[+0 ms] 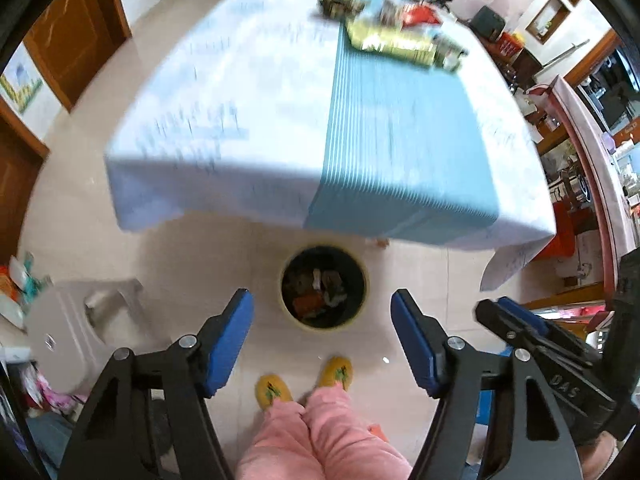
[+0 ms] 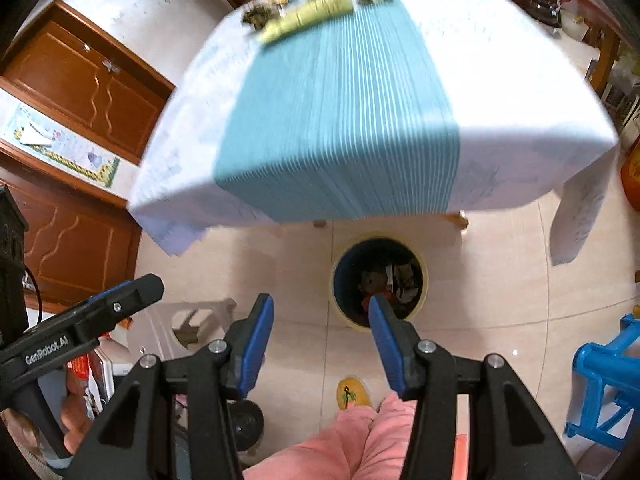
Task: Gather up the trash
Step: 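Raise both open tools back toward the table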
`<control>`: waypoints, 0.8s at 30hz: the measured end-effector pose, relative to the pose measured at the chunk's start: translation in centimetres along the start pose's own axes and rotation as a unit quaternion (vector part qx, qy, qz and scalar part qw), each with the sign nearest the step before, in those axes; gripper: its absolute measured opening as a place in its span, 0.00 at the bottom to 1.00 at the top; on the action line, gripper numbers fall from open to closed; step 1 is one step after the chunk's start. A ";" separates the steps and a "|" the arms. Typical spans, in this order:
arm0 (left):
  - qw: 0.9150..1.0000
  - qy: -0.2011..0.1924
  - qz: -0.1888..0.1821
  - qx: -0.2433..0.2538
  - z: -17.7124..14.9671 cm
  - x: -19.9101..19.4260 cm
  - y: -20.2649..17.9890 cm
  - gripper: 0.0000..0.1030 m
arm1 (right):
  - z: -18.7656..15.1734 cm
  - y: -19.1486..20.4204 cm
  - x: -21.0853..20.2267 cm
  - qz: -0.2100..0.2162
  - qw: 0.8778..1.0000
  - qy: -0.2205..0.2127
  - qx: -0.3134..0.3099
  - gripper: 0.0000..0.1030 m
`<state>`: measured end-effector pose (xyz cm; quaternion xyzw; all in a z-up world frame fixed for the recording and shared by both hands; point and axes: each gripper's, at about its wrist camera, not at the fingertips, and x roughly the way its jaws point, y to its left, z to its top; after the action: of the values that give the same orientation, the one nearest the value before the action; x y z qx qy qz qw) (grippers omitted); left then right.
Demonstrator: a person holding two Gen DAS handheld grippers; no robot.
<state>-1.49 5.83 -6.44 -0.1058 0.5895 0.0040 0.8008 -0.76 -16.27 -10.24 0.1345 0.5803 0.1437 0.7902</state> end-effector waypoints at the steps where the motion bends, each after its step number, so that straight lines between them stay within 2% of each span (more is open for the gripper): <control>1: 1.000 -0.013 0.002 0.006 0.7 -1.4 -0.3 0.68 | 0.4 0.2 -1.0 0.000 1.000 -0.010 -0.002 0.48; 7: 0.996 -0.083 0.009 0.005 5.3 -8.6 -1.4 0.68 | 3.9 0.2 -7.1 0.007 0.997 -0.083 -0.009 0.48; 12: 0.991 -0.128 0.022 0.009 8.9 -12.5 -2.4 0.68 | 7.6 0.1 -10.7 0.009 0.990 -0.137 -0.026 0.48; 17: 0.989 -0.140 0.051 0.010 12.2 -12.9 -3.0 0.68 | 11.3 -0.5 -11.6 0.007 0.987 -0.161 -0.028 0.48; 24: 0.991 -0.130 0.039 0.004 18.2 -10.3 -2.7 0.68 | 17.1 -1.1 -9.3 -0.023 0.986 -0.157 -0.045 0.48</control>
<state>12.94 7.59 8.86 -0.0785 0.4844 0.0467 0.8700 13.00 -21.64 2.49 0.1063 0.4449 0.1284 0.8799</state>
